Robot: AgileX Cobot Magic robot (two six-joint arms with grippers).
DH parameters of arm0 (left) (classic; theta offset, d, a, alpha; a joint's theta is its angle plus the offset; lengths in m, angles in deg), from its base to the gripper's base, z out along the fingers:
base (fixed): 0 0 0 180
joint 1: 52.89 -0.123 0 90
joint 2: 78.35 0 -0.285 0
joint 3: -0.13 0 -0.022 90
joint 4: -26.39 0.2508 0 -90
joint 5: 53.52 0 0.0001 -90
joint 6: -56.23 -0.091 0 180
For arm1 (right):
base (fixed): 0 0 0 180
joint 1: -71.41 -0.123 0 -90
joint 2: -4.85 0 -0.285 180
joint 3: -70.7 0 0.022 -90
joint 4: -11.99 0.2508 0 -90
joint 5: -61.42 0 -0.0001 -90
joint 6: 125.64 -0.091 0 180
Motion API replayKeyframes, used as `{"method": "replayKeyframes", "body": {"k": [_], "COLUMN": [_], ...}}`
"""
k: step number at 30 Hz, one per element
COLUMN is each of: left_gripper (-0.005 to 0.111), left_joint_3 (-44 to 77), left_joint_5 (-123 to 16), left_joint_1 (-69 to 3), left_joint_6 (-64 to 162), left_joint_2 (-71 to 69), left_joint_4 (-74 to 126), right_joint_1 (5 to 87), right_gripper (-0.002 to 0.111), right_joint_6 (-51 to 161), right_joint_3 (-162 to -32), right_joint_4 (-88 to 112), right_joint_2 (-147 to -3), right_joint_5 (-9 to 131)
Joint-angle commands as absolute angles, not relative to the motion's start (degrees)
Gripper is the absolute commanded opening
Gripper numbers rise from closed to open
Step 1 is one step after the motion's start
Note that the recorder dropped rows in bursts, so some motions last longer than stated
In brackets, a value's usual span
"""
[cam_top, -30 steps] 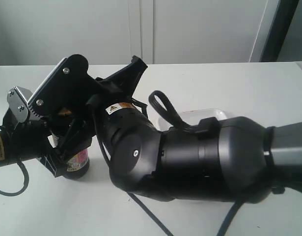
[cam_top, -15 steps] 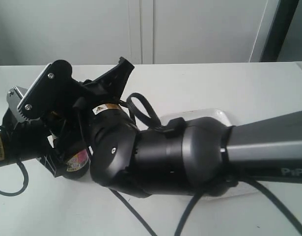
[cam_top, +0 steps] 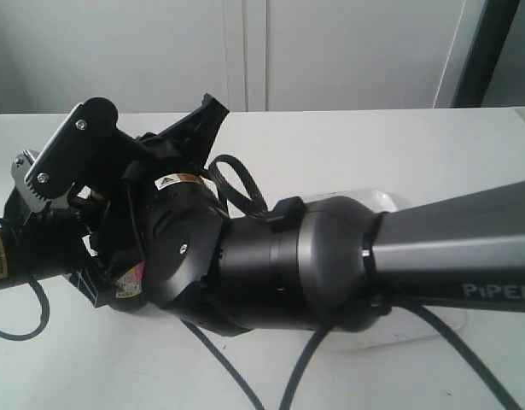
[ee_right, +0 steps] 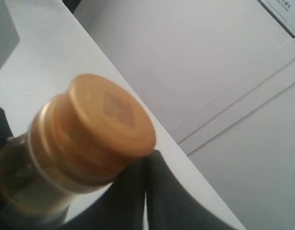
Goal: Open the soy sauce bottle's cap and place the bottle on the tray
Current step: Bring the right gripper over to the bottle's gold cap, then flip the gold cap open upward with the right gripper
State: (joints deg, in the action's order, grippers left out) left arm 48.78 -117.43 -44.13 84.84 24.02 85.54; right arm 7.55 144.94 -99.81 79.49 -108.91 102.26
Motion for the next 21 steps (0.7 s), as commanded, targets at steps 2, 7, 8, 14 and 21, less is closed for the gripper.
{"method": "replayKeyframes", "body": {"k": [2,7,8,14,21], "left_gripper": [0.0,0.0,0.0,0.0,0.0], "left_joint_3": [48.7,48.7,48.7,48.7,48.7], "left_joint_5": [-116.4,-116.4,-116.4,-116.4,-115.8], "left_joint_1": [-43.9,-43.9,-43.9,-43.9,-43.9], "left_joint_6": [84.5,84.5,84.5,84.5,84.5], "left_joint_2": [23.8,23.8,23.8,23.8,23.8], "left_joint_4": [87.2,87.2,87.2,87.2,87.4], "right_joint_1": [7.4,6.1,6.0,5.7,5.8], "right_gripper": [0.0,0.0,0.0,0.0,0.0], "right_joint_6": [145.9,149.0,148.9,151.4,158.4], "right_joint_3": [-100.3,-102.3,-102.5,-104.8,-116.5], "right_joint_4": [79.5,80.7,80.7,81.5,84.5], "right_joint_2": [-108.8,-108.8,-108.8,-108.7,-108.7], "right_joint_5": [101.2,101.1,101.1,101.9,101.1]}}
